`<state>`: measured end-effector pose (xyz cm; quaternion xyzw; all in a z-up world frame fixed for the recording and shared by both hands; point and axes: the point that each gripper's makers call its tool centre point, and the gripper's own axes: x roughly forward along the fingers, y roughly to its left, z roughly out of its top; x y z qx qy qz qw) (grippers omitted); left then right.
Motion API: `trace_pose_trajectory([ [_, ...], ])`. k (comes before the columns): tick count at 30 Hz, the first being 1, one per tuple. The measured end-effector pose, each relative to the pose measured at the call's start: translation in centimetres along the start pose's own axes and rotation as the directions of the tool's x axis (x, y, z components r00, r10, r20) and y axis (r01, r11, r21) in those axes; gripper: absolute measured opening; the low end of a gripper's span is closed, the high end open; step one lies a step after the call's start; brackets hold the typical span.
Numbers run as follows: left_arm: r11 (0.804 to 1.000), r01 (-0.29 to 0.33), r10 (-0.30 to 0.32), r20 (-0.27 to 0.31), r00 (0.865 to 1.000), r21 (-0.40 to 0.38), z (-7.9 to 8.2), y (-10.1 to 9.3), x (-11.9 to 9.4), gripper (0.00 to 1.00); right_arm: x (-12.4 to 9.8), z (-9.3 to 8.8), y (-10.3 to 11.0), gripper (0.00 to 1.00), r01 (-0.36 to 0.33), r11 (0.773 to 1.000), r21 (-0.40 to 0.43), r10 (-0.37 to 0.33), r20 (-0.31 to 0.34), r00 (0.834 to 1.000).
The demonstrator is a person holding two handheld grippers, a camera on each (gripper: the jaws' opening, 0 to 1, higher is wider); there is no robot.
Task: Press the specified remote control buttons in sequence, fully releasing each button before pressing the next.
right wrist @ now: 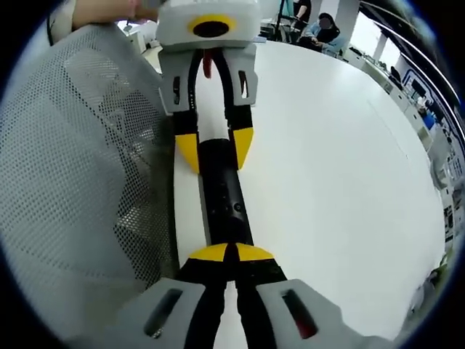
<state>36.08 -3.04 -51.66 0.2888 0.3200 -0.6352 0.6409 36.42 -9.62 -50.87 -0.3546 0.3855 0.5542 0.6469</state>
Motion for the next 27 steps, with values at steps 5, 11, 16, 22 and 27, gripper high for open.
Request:
trace_pose_trajectory([
  [5, 1.000, 0.001, -0.001, 0.003, 1.000, 0.000, -0.02, 0.00, 0.01, 0.25, 0.19, 0.37, -0.09, 0.05, -0.005, 1.000, -0.004, 0.005, 0.000, 1.000],
  [11, 1.000, 0.002, -0.002, 0.002, 1.000, 0.001, -0.01, 0.01, 0.00, 0.25, 0.27, 0.42, 0.01, 0.05, -0.017, 1.000, -0.023, 0.017, -0.014, 1.000],
  [16, 1.000, 0.001, -0.001, 0.000, 1.000, 0.004, -0.02, -0.01, 0.00, 0.25, 0.48, 0.49, 0.26, 0.05, -0.011, 0.994, -0.105, 0.005, -0.054, 0.999],
  [22, 1.000, 0.002, -0.002, -0.003, 1.000, 0.008, -0.04, -0.02, -0.01, 0.25, 0.47, 0.52, 0.20, 0.05, -0.013, 0.994, -0.109, 0.006, -0.070, 0.998],
  [27, 1.000, 0.003, -0.003, -0.001, 1.000, 0.005, -0.02, -0.03, -0.02, 0.25, 0.28, 0.43, 0.00, 0.05, -0.009, 0.999, -0.044, 0.007, -0.039, 0.999],
])
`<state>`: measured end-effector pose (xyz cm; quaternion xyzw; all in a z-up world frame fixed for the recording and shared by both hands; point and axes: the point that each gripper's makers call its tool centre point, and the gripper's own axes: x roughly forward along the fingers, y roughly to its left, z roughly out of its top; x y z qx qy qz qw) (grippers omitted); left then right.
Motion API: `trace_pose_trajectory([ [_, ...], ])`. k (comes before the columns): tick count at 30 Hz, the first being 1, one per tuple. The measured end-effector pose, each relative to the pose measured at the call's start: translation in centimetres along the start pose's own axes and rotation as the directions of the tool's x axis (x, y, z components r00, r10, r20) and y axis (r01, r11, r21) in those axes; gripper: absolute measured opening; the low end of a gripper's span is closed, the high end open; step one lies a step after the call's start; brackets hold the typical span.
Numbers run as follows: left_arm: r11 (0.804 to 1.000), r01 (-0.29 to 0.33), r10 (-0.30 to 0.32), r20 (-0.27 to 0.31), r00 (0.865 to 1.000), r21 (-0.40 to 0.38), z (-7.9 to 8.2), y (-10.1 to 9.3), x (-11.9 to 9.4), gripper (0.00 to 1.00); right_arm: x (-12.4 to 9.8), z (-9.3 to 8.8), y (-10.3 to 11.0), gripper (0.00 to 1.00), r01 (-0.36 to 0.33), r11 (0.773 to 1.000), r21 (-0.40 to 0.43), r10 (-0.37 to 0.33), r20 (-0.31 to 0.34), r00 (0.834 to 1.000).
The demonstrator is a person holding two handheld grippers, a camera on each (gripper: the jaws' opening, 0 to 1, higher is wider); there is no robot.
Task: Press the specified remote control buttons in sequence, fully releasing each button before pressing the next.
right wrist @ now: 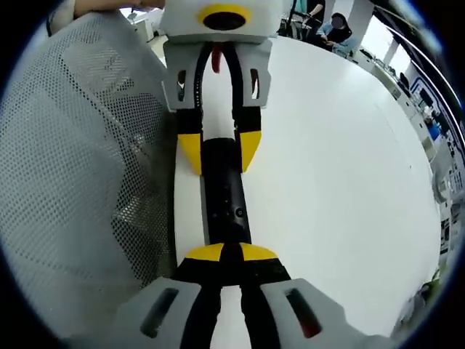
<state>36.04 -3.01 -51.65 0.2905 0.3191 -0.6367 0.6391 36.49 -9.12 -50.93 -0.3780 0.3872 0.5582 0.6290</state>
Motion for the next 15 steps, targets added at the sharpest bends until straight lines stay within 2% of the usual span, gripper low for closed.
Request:
trace_pose_trajectory([
  [8, 1.000, 0.000, 0.000, 0.002, 1.000, 0.000, 0.02, -0.01, -0.01, 0.25, 0.16, 0.50, 0.12, 0.07, 0.003, 1.000, 0.016, -0.003, 0.016, 1.000],
  [15, 1.000, -0.002, 0.002, 0.004, 1.000, 0.000, 0.03, 0.02, 0.02, 0.25, 0.35, 0.56, 0.29, 0.08, 0.000, 0.999, -0.054, -0.001, -0.020, 1.000],
])
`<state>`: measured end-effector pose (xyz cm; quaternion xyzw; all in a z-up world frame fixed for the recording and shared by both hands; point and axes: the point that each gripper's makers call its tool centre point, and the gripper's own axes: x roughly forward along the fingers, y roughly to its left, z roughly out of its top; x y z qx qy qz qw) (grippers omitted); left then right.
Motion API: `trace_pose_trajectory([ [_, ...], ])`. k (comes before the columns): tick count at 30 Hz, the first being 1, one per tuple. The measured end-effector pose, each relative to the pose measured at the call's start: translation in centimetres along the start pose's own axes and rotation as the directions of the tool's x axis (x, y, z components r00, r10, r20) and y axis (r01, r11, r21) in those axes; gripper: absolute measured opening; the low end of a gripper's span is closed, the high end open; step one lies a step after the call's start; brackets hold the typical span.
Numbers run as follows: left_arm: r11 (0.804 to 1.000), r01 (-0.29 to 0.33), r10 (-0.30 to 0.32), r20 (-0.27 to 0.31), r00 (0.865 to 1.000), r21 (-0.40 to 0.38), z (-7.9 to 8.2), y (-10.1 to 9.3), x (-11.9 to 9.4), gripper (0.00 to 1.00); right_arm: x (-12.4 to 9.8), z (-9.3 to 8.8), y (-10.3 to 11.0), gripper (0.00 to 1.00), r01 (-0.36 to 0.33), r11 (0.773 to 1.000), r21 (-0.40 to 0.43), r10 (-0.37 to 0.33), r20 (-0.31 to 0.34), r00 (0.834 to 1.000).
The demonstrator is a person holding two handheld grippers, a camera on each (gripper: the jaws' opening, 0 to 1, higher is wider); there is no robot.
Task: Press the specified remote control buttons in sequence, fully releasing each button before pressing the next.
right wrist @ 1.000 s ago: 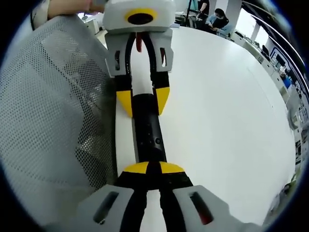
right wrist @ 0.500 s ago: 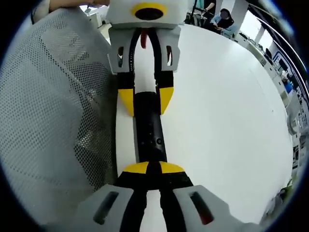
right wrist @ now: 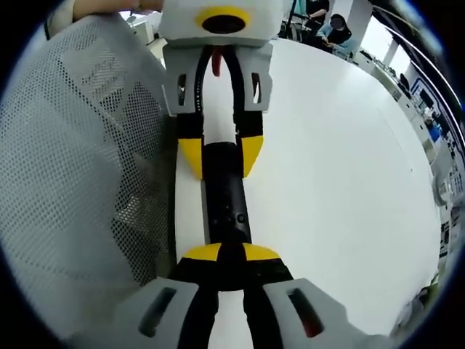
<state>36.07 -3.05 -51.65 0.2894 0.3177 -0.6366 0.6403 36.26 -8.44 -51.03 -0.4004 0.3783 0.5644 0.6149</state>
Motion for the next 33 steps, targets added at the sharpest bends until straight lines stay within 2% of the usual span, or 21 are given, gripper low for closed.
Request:
trace_pose_trajectory([
  [4, 1.000, 0.003, -0.003, -0.004, 1.000, 0.006, -0.02, -0.03, -0.01, 0.25, 0.03, 0.00, -0.04, 0.08, 0.002, 1.000, -0.016, -0.003, -0.010, 1.000],
  [8, 1.000, 0.005, -0.005, -0.008, 1.000, 0.004, -0.03, -0.01, -0.02, 0.25, -0.09, -0.08, -0.04, 0.08, 0.017, 1.000, -0.013, -0.017, 0.016, 1.000],
  [11, 1.000, 0.000, 0.000, -0.019, 1.000, 0.008, -0.02, -0.03, 0.04, 0.25, -0.08, -0.04, -0.23, 0.07, 0.017, 0.999, 0.042, -0.018, 0.033, 0.999],
  [23, 1.000, -0.007, 0.008, -0.025, 1.000, 0.013, -0.06, -0.05, 0.06, 0.25, 0.22, 0.63, -0.13, 0.06, 0.042, 0.998, 0.050, -0.042, -0.005, 0.999],
  [33, 1.000, -0.008, 0.008, -0.022, 1.000, 0.011, -0.10, -0.06, -0.04, 0.25, 0.37, 0.80, -0.08, 0.06, 0.050, 0.999, 0.006, -0.050, -0.027, 0.998],
])
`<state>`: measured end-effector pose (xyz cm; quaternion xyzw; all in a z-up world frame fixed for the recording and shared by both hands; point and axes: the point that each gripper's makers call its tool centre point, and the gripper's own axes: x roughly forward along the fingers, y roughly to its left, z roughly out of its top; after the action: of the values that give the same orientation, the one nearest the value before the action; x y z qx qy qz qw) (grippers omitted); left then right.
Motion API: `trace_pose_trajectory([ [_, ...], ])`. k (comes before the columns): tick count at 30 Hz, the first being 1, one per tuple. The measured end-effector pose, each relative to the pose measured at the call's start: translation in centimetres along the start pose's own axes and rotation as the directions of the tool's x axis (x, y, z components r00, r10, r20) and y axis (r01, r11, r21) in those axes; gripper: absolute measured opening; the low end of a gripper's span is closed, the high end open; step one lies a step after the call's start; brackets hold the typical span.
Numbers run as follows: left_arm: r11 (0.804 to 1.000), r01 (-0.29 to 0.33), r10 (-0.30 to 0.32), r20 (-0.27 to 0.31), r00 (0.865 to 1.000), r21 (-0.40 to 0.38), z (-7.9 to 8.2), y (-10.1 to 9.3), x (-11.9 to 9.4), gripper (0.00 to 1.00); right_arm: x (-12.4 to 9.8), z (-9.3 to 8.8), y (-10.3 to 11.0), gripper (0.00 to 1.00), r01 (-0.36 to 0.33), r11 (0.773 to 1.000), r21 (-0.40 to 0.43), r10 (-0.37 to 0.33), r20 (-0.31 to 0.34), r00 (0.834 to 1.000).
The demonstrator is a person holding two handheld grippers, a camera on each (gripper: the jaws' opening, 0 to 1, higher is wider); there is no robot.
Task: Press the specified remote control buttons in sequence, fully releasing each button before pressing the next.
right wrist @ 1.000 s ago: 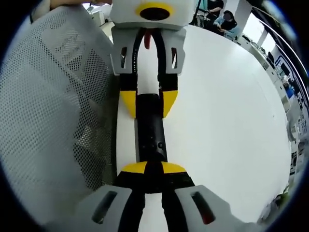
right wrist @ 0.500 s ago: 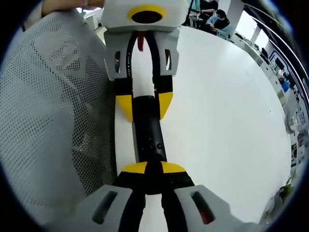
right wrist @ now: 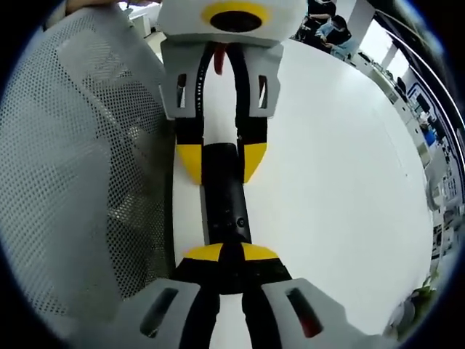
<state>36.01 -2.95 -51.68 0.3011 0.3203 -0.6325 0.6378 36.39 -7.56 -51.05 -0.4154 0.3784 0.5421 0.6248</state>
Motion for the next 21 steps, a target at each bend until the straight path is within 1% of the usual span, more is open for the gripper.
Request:
trace_pose_trajectory([
  [3, 1.000, 0.000, 0.000, 0.005, 1.000, -0.002, 0.04, -0.01, -0.01, 0.25, -0.06, -0.11, -0.08, 0.06, -0.007, 1.000, 0.010, 0.007, 0.001, 1.000],
  [5, 1.000, 0.001, -0.001, 0.004, 1.000, -0.001, 0.05, -0.01, -0.01, 0.25, -0.13, -0.19, -0.12, 0.06, -0.006, 0.999, 0.037, 0.005, 0.025, 1.000],
  [8, 1.000, 0.002, -0.002, -0.001, 1.000, 0.002, 0.06, -0.02, 0.00, 0.25, -0.17, -0.18, -0.10, 0.06, 0.008, 0.998, 0.069, -0.011, 0.043, 0.999],
  [11, 1.000, 0.001, -0.001, -0.005, 1.000, 0.001, -0.01, 0.03, 0.04, 0.25, -0.12, -0.11, -0.10, 0.06, 0.008, 0.997, 0.078, -0.011, 0.042, 0.999],
  [13, 1.000, 0.001, -0.001, -0.005, 1.000, 0.001, 0.00, 0.02, 0.04, 0.25, -0.09, 0.06, -0.06, 0.05, 0.008, 0.998, 0.061, -0.010, 0.038, 0.999],
  [15, 1.000, 0.000, 0.000, -0.003, 1.000, -0.001, 0.00, 0.01, 0.04, 0.25, -0.12, 0.20, 0.03, 0.05, 0.016, 1.000, 0.022, -0.017, 0.037, 0.999],
  [21, 1.000, -0.002, 0.002, -0.004, 1.000, -0.004, -0.01, 0.04, 0.06, 0.25, -0.07, 0.41, -0.05, 0.04, 0.007, 1.000, -0.001, -0.007, 0.035, 0.999],
])
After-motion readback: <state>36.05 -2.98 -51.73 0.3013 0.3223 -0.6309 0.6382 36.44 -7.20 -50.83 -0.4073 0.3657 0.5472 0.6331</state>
